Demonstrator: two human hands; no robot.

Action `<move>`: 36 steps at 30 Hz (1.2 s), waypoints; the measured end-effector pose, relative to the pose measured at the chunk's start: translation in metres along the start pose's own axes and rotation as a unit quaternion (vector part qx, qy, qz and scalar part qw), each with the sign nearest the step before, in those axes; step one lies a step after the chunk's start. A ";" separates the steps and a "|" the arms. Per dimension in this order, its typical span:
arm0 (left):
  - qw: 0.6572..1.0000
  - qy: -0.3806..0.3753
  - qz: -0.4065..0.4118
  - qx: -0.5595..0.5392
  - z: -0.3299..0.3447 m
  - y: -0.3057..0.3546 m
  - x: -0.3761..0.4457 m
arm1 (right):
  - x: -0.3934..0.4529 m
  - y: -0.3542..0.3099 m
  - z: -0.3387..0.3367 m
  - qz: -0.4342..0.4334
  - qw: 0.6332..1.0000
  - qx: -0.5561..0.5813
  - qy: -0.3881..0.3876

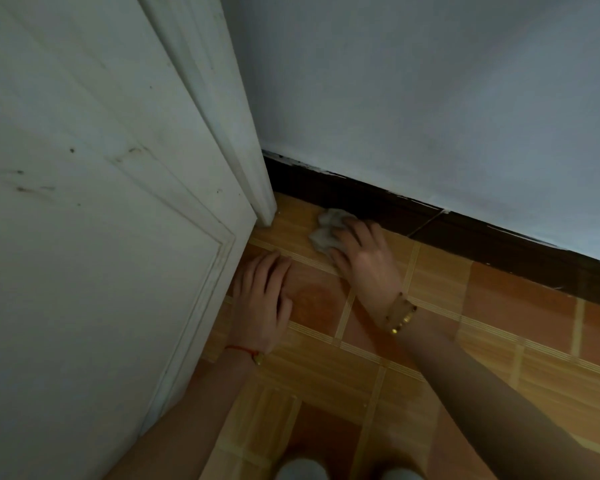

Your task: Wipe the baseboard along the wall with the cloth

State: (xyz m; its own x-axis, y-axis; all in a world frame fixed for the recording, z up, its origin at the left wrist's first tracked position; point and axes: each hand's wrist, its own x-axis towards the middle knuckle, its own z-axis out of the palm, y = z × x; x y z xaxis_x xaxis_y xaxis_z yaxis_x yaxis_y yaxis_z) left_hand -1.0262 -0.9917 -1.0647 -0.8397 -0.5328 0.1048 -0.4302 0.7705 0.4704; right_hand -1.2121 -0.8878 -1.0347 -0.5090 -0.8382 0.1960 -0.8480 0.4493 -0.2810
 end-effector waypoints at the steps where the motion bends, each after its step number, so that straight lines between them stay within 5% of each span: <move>1: 1.000 -0.001 0.000 -0.001 0.001 0.000 0.000 | -0.006 0.003 -0.004 0.015 1.000 0.001 0.009; 11: 1.000 0.005 0.006 0.019 0.002 0.000 -0.002 | 0.039 -0.037 0.029 -0.045 0.997 0.049 -0.036; 21: 1.000 0.011 0.008 0.015 0.004 -0.001 -0.002 | -0.032 0.014 -0.016 0.111 0.991 0.054 0.047; 29: 1.000 0.004 0.003 0.028 0.003 -0.001 -0.003 | 0.038 -0.028 0.021 -0.030 0.997 0.067 -0.025; 36: 1.000 -0.004 0.003 0.022 0.003 -0.001 -0.003 | -0.027 0.024 -0.016 0.087 0.994 0.059 0.033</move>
State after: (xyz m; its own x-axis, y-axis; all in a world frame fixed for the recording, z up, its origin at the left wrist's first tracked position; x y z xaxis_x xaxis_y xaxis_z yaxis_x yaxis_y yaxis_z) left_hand -1.0245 -0.9895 -1.0680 -0.8447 -0.5256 0.1013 -0.4391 0.7886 0.4304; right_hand -1.2214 -0.8489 -1.0315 -0.6581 -0.7274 0.1944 -0.7251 0.5428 -0.4238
